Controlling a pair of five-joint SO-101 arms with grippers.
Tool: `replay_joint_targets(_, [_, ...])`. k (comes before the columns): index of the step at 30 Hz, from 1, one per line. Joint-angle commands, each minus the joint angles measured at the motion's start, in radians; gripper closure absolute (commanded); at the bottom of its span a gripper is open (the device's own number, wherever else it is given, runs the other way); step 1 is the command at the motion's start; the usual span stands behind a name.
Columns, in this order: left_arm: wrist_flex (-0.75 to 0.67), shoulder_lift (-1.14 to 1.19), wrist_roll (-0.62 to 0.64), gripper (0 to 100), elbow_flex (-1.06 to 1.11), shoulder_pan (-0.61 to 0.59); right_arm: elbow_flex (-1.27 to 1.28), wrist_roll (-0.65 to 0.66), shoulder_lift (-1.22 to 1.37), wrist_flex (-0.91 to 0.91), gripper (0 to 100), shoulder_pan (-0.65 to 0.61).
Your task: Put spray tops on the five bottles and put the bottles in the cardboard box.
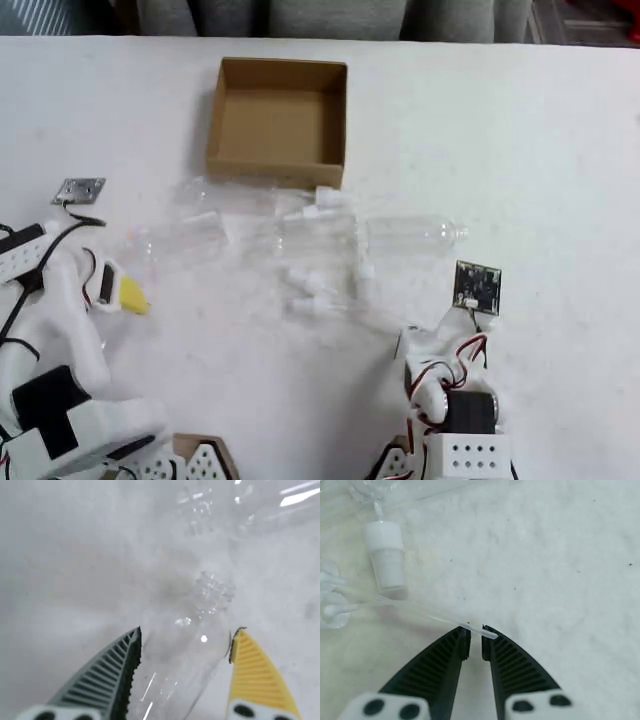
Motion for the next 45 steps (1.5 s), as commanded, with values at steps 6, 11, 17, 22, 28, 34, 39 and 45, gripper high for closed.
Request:
replay_joint_targets(6, [-0.031, 0.001, 0.029, 72, -0.008, -0.008, 0.008, -0.002, -0.004, 0.004, 98.3, -0.007])
replay_joint_targets(11, [-0.032, 0.001, 0.351, 72, -0.012, -0.012, 0.008, -0.002, -0.004, 0.004, 98.3, -0.007])
replay_joint_targets(17, [-0.052, -0.001, 0.647, 71, -0.017, -0.015, 0.008, -0.002, -0.004, 0.004, 98.3, -0.005])
replay_joint_targets(22, [-0.061, -0.007, 0.740, 71, -0.035, -0.042, 0.008, -0.002, -0.004, 0.004, 98.3, -0.005])
replay_joint_targets(28, [-0.054, -0.110, 0.773, 71, -0.055, -0.119, 0.008, -0.002, -0.004, 0.004, 98.3, -0.007])
replay_joint_targets(34, [0.012, -0.303, 0.585, 72, -0.051, -0.102, 0.008, -0.002, -0.004, 0.004, 98.3, -0.007])
replay_joint_targets(39, [0.117, -0.403, 0.239, 72, -0.049, -0.050, 0.008, -0.002, -0.004, 0.004, 98.3, -0.007])
replay_joint_targets(45, [0.255, -0.335, -0.078, 72, -0.051, -0.015, 0.008, -0.002, -0.004, 0.004, 98.3, -0.007])
